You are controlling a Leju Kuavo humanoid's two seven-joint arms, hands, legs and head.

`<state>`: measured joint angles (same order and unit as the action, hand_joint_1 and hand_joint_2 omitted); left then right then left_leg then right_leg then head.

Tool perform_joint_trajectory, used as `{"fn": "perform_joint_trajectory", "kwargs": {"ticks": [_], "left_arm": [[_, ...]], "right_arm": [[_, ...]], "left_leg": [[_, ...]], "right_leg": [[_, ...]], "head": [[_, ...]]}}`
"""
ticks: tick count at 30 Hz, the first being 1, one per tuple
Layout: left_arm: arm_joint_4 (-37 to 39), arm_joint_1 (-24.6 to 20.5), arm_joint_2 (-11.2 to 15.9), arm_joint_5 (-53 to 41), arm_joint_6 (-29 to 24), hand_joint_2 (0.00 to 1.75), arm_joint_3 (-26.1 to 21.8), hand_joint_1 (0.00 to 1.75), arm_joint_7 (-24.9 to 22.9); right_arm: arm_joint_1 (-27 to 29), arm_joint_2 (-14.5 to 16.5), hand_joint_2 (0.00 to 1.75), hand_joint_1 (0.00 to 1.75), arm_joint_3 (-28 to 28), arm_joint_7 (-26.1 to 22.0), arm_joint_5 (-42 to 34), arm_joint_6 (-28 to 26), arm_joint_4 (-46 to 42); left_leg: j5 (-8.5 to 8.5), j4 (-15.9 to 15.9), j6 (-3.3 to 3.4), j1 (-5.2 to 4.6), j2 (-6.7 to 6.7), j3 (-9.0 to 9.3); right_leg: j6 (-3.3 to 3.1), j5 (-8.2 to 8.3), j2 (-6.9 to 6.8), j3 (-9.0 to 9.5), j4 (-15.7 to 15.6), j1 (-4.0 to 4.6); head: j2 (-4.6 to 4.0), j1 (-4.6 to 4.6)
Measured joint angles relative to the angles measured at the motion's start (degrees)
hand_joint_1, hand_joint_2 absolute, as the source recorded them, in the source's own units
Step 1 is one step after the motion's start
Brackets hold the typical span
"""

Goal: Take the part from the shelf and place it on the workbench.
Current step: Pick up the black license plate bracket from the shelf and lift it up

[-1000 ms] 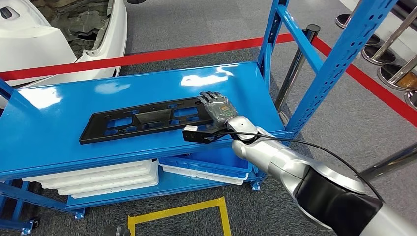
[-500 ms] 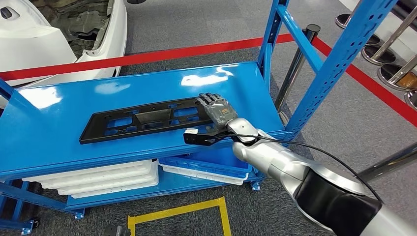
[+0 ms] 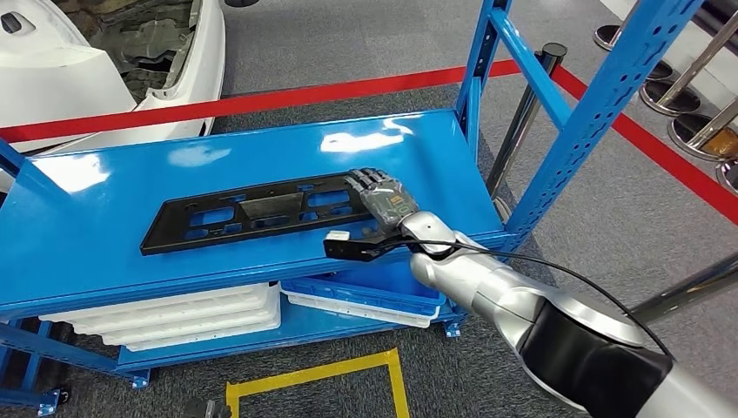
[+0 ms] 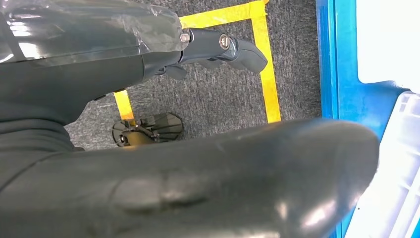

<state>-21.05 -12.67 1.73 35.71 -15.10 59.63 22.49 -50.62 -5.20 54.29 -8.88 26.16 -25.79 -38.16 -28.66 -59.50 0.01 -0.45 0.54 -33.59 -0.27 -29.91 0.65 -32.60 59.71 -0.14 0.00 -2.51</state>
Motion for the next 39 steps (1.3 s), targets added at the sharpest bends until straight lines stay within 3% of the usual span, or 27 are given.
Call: {"fn": "perform_joint_trajectory", "kwargs": {"ticks": [21,22,25,26,31,39], "left_arm": [[-0.02,0.06,0.0,-0.78,0.1,0.0,0.0,0.0,-0.19],[-0.02,0.07,0.0,-0.77,0.1,0.0,0.0,0.0,-0.19],[-0.02,0.08,0.0,-0.76,0.1,0.0,0.0,0.0,-0.19],[-0.03,0.09,0.0,-0.76,0.1,0.0,0.0,0.0,-0.19],[-0.13,0.11,0.0,-0.77,0.14,0.0,0.0,0.0,-0.17],[-0.27,0.1,0.0,-0.82,0.28,0.0,0.0,0.0,-0.01]], "right_arm": [[-0.45,0.33,1.75,0.27,-0.14,0.08,-1.27,-1.2,1.6],[-0.45,0.33,1.75,0.39,-0.14,0.08,-1.33,-1.25,1.66],[-0.45,0.33,1.75,1.36,-0.15,0.07,-1.49,-1.33,1.86],[-0.46,0.33,1.75,1.58,-0.15,0.05,-1.54,-1.33,1.94],[-0.71,0.33,1.75,1.69,-0.16,-0.48,-1.89,-1.42,2.45],[-1.79,0.39,1.75,1.69,-0.21,-1.7,-1.95,-2.05,2.49]], "left_leg": [[0.0,0.0,0.0,0.0,0.0,0.01],[0.0,0.0,0.0,0.0,0.0,0.01],[0.0,0.0,0.0,0.0,0.0,0.01],[0.0,0.0,0.0,0.0,0.0,0.01],[0.0,0.0,0.0,0.0,0.0,0.01],[0.0,0.0,0.0,0.0,0.0,0.1]], "right_leg": [[0.0,0.0,0.0,0.01,0.0,0.0],[0.0,0.0,0.0,0.01,0.0,0.0],[0.0,0.0,0.0,0.01,0.0,0.0],[0.0,0.0,0.0,0.01,0.0,0.0],[0.0,0.0,0.0,0.01,0.0,0.0],[0.0,0.0,0.0,0.1,0.0,0.0]], "head": [[0.0,0.0],[0.0,0.0],[0.0,0.0],[0.0,0.0],[0.0,0.0],[0.0,0.0]]}}
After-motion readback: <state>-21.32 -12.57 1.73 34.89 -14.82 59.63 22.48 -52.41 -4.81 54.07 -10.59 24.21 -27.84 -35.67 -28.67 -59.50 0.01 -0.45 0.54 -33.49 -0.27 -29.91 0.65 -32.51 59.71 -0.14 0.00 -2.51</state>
